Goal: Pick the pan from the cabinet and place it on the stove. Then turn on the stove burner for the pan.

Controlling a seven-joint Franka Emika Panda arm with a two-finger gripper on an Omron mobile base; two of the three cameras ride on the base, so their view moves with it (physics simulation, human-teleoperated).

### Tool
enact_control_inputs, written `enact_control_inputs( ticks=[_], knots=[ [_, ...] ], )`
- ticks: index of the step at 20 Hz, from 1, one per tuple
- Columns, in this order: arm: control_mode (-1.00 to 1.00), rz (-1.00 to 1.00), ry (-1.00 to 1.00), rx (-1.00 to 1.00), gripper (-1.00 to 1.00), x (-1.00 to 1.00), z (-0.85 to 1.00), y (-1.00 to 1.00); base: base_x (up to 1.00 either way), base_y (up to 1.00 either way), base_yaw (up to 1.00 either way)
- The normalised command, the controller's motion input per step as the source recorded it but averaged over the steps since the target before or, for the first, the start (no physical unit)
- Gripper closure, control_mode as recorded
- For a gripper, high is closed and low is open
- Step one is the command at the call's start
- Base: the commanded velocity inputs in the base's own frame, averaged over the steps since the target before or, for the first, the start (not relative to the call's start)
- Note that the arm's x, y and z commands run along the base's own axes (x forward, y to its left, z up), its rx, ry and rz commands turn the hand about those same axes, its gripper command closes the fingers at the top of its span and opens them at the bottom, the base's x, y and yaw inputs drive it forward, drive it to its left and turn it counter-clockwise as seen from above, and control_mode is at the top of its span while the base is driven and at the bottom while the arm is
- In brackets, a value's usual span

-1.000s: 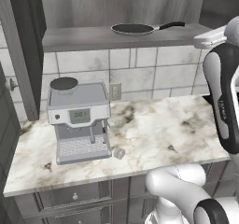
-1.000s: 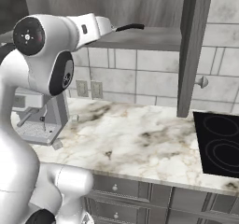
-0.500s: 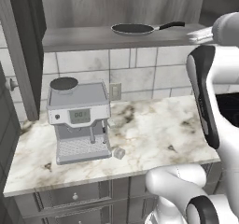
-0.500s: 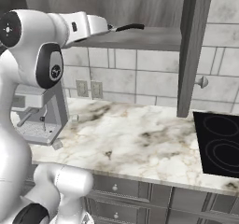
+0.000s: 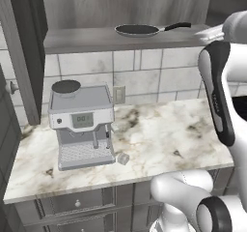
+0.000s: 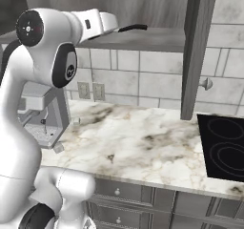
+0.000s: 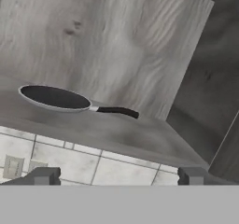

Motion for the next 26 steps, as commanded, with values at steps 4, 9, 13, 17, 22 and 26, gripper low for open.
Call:
enact_control_inputs(
  ticks=[4, 9, 13, 17, 22, 26],
  knots=[
    [-1.00, -0.01, 0.00, -0.04, -1.00, 0.03, 0.05, 0.00, 0.00, 0.00, 0.00],
    [-1.00, -0.13, 0.02, -0.01, -1.00, 0.02, 0.00, 0.01, 0.00, 0.00, 0.00],
    [-1.00, -0.25, 0.00, 0.05, -1.00, 0.04, 0.00, 0.05, 0.00, 0.00, 0.00],
    [-1.00, -0.22, 0.00, 0.18, -1.00, 0.01, 0.00, 0.16, 0.00, 0.00, 0.00],
    [-1.00, -0.13, -0.02, 0.25, -1.00, 0.00, 0.00, 0.23, 0.00, 0.00, 0.00],
    [-1.00, -0.11, 0.00, 0.22, -1.00, 0.00, -0.05, 0.21, 0.00, 0.00, 0.00]
  ],
)
